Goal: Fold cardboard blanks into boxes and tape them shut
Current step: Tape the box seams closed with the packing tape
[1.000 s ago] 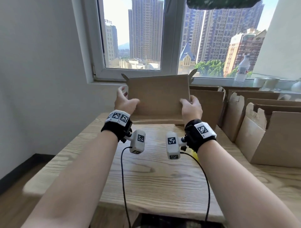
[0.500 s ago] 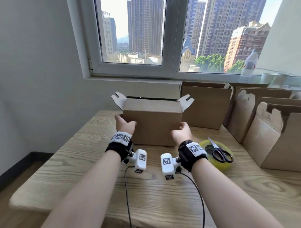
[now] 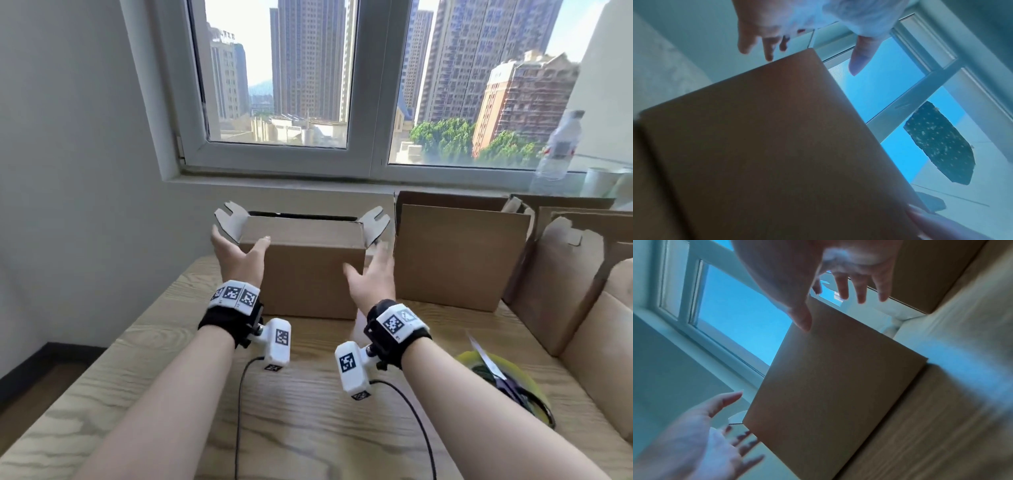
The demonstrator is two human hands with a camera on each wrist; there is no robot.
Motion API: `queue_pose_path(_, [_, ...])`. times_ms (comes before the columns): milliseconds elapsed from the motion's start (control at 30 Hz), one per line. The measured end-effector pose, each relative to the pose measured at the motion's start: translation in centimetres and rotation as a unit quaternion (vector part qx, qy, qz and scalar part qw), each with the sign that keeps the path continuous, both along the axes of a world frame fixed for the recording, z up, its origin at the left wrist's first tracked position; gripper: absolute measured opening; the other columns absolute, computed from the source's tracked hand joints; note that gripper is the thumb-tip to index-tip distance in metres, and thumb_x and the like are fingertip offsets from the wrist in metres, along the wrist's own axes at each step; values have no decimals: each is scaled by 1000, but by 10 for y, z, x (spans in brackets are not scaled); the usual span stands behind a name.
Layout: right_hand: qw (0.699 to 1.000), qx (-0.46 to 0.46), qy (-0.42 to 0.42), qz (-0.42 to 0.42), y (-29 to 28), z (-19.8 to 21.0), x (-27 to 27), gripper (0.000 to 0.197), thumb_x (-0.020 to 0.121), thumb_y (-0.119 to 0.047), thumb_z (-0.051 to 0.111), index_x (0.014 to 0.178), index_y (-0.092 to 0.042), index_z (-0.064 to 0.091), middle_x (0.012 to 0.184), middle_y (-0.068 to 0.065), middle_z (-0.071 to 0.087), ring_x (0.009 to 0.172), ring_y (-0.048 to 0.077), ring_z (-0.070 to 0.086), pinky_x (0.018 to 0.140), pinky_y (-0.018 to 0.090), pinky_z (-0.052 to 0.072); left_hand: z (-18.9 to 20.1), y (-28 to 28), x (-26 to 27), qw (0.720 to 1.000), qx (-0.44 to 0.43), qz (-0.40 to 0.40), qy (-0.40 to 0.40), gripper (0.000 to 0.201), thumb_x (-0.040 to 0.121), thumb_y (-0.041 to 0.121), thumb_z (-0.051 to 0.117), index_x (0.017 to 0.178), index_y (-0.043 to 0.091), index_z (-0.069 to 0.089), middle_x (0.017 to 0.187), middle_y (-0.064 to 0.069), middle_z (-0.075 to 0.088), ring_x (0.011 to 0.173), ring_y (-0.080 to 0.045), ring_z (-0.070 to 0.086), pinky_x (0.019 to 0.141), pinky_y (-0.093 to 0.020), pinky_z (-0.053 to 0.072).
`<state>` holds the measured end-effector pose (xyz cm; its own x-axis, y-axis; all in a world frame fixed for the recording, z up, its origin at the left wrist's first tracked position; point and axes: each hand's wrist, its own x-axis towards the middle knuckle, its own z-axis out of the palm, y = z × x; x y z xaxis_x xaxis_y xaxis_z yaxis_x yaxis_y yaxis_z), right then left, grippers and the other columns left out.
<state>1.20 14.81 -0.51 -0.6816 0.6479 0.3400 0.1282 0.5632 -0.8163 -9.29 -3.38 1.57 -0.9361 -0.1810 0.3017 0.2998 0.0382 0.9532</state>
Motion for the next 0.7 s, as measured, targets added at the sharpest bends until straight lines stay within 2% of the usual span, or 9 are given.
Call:
queue_pose_path(67, [996,36,73,-28,2,6,-7,76,84,-18,68,146,-11,25,149,13,27,137,32,33,115,46,32,7,2,-9,992,-55,52,99,89,74,10,75,148,13,27,153,-13,27,140,-25,31,116,-32,25])
queue_pose_path(133, [989,90,112,-35,3,15,-11,80,76,-11,68,143,-18,23,151,11,20,139,32,27,117,45,30,13,4,-18,976,-142,76,144,70,71,11,70,136,16,45,153,-15,25,140,-30,30,117,-37,24])
queue_pose_path(233, [986,148,56,-45,2,28,-18,86,73,-18,67,146,-24,22,156,6,4,145,29,11,120,42,20,21,10,-25,952,-277,93,87,49,74,26,68,122,18,60,159,-10,18,143,-33,23,119,-43,19])
queue_pose_path(300, [986,158,-28,-53,1,34,-23,76,76,-28,66,144,-18,33,158,4,-2,147,29,5,121,44,19,24,12,-26,945,-318,81,3,56,77,36,63,129,16,57,162,-6,13,145,-32,18,120,-44,18])
queue_pose_path(367, [986,129,-85,-57,1,37,-27,72,77,-32,64,141,-9,39,160,8,-8,149,31,2,121,45,17,27,11,-26,949,-305,57,-62,71,78,36,61,141,9,44,164,-3,4,147,-32,13,120,-44,18])
queue_pose_path(433, [986,113,-112,-55,0,38,-27,66,77,-31,63,135,-7,44,161,13,-12,150,32,-1,122,44,16,28,8,-25,954,-285,31,-89,75,77,31,61,143,4,37,163,0,2,146,-32,11,118,-45,20])
queue_pose_path(500, [986,119,-105,-53,0,39,-24,59,77,-26,63,131,-7,46,162,14,-11,150,32,-3,122,44,15,30,4,-25,958,-274,11,-84,69,76,24,64,138,5,39,158,-4,16,142,-32,17,114,-42,26])
queue_pose_path(600, [987,140,-63,-41,1,44,-15,63,74,-14,63,133,-6,43,163,9,-5,151,26,-9,123,46,8,31,-4,-29,976,-208,9,-63,58,72,8,67,127,10,47,135,-12,46,127,-35,37,106,-39,37])
queue_pose_path(700, [980,195,-23,-14,-6,51,-8,42,72,-14,66,112,-15,55,160,5,22,152,23,-2,123,47,2,29,-10,-26,986,-152,46,-39,41,65,6,59,105,12,56,116,-15,61,111,-37,55,97,-39,47])
